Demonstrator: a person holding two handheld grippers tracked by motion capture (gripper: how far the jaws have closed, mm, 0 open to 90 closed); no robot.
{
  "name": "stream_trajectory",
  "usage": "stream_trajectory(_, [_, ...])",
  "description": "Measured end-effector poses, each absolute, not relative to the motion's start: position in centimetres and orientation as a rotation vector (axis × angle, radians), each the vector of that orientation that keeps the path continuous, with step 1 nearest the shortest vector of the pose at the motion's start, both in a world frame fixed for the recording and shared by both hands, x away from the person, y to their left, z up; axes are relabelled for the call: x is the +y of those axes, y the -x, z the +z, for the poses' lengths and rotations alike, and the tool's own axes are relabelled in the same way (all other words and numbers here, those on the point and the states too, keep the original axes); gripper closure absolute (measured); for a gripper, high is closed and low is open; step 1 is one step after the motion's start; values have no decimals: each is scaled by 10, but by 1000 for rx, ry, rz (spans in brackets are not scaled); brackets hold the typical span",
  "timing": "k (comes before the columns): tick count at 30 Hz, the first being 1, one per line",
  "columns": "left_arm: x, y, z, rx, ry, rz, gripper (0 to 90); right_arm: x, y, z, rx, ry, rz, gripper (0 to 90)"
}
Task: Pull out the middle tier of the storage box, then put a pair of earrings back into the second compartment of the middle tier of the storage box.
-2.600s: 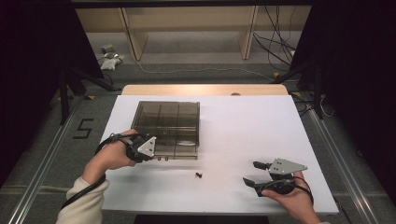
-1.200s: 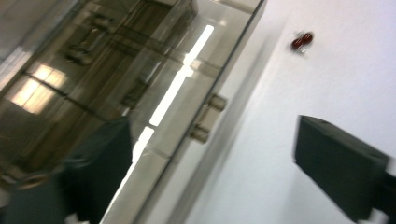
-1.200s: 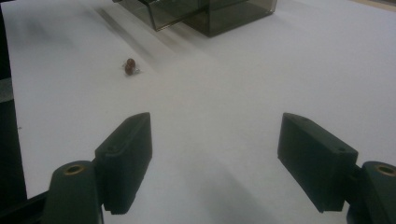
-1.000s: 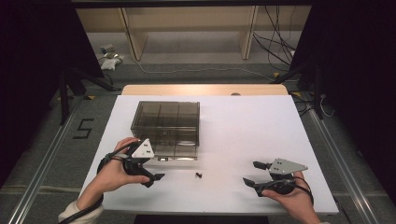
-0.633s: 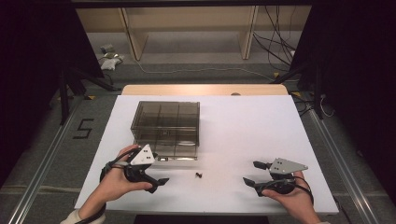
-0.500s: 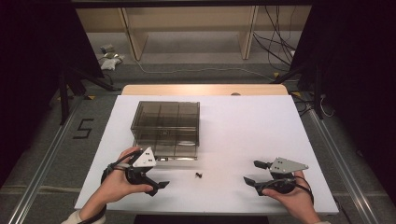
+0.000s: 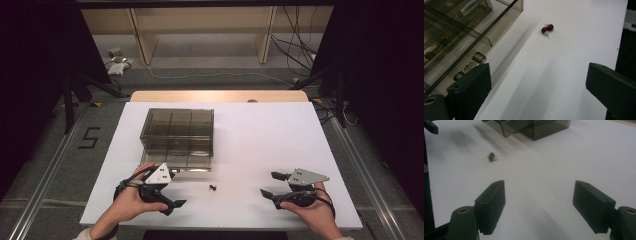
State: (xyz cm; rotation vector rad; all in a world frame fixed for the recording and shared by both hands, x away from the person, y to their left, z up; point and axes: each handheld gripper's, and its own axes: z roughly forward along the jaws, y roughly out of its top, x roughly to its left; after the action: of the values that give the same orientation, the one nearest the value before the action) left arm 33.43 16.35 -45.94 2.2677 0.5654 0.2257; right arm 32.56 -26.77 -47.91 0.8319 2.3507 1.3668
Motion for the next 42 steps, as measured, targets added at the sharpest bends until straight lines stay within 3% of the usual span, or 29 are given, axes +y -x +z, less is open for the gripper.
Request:
stream_trajectory(20, [156, -334, -459, 594, -2242, 240, 78, -266, -323, -476, 2337, -812, 1377, 269])
stream_trajectory(34, [118, -339, -466, 734, -2217, 247, 322, -268, -322, -477, 2348, -828, 1361, 270])
stream_trajectory(42, [98, -348, -475, 780, -2229, 242, 414, -267, -323, -478, 2345, -834, 1366, 272])
